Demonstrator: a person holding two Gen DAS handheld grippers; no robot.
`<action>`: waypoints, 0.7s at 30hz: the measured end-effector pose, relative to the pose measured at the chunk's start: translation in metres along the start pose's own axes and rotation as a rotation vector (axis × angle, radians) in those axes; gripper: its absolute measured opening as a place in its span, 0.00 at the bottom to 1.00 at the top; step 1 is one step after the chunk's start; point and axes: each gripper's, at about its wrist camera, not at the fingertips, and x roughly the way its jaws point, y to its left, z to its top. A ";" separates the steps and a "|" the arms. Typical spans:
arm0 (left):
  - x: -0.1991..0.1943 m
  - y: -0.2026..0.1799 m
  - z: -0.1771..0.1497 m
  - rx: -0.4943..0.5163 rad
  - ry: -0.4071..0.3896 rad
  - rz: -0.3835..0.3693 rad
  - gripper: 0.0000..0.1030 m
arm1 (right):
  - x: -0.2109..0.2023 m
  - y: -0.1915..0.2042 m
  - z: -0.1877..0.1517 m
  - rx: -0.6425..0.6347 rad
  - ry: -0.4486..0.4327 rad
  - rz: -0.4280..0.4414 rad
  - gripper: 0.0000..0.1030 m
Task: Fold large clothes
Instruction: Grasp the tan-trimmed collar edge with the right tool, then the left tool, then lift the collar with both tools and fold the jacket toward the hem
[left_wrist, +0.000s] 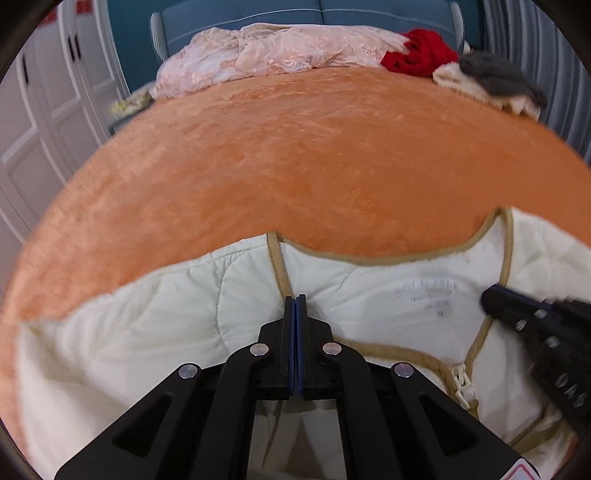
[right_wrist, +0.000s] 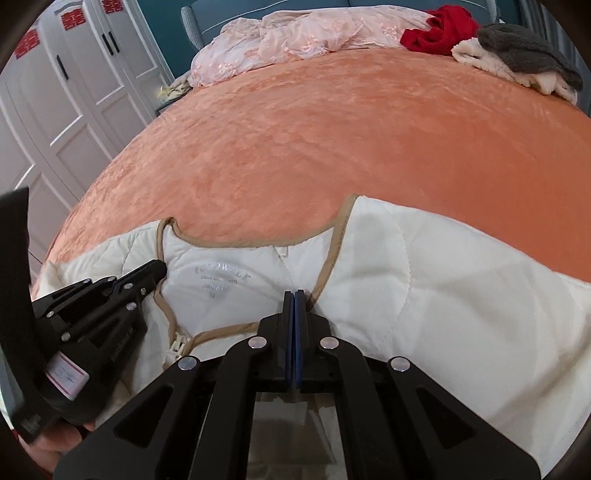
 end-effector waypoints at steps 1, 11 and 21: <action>-0.007 -0.001 -0.001 0.014 0.003 0.022 0.09 | -0.009 0.003 0.000 -0.001 0.003 -0.017 0.03; -0.185 0.126 -0.127 -0.250 -0.029 -0.199 0.75 | -0.229 -0.053 -0.146 0.117 -0.095 0.061 0.66; -0.267 0.225 -0.294 -0.559 0.116 -0.168 0.75 | -0.331 -0.115 -0.317 0.281 0.061 -0.060 0.66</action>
